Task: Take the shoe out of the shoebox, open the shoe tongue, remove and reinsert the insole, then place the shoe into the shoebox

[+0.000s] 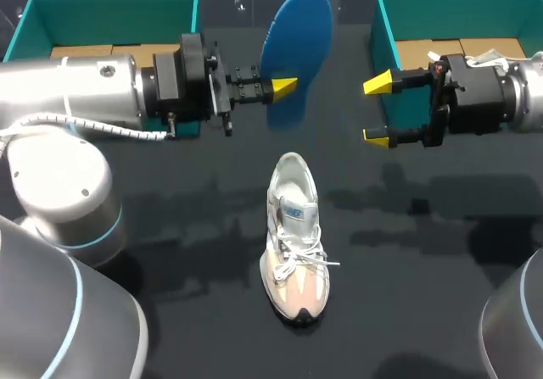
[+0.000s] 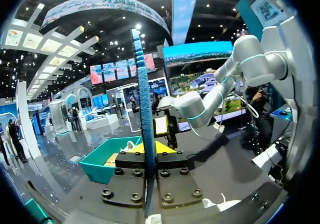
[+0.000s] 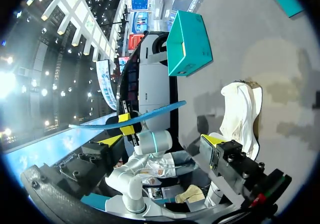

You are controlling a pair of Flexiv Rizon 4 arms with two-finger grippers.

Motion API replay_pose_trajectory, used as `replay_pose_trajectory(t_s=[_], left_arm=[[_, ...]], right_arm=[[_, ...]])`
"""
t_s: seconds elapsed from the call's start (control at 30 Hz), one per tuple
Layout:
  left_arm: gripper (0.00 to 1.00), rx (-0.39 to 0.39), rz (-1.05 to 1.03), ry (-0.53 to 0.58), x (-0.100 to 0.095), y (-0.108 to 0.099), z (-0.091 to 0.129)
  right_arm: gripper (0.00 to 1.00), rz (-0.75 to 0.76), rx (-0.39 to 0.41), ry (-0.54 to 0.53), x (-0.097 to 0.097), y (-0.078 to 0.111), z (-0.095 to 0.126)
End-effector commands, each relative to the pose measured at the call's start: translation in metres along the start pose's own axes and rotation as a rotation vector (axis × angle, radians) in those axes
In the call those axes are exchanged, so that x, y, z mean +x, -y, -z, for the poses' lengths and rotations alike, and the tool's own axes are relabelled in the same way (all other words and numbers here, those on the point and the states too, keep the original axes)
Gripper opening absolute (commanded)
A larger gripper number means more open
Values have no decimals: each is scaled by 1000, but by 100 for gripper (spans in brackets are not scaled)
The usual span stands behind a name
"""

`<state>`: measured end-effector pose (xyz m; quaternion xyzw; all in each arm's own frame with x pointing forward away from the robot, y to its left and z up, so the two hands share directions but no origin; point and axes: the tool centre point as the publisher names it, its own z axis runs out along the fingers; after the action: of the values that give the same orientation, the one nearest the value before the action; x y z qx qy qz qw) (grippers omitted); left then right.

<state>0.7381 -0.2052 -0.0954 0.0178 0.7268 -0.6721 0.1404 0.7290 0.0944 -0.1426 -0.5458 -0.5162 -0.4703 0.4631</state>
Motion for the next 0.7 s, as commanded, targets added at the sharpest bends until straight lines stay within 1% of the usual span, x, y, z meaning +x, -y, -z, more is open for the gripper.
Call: replay_pose_trajectory(t_s=[0.03,0.17,0.2,0.27,0.3,0.43,0.6,0.7], left_arm=[[0,59,-640,101,7,-3,1],[0,59,-640,101,7,-3,1],[0,76,-676,100,6,-3,1],[0,81,-783,111,7,-4,1],[0,110,-815,112,8,-3,2],[0,150,-993,108,8,-5,3],[0,154,-1232,105,4,-7,5],[0,154,-1232,105,4,-7,5]], right_arm=[[100,-1,-1,2,0,0,-1],[100,-1,-1,2,0,0,-1],[100,-1,-1,2,0,0,-1],[100,-1,-1,2,0,0,-1],[100,-1,-1,2,0,0,-1],[100,-1,-1,2,0,0,-1],[100,-1,-1,2,0,0,-1],[100,-1,-1,2,0,0,-1]])
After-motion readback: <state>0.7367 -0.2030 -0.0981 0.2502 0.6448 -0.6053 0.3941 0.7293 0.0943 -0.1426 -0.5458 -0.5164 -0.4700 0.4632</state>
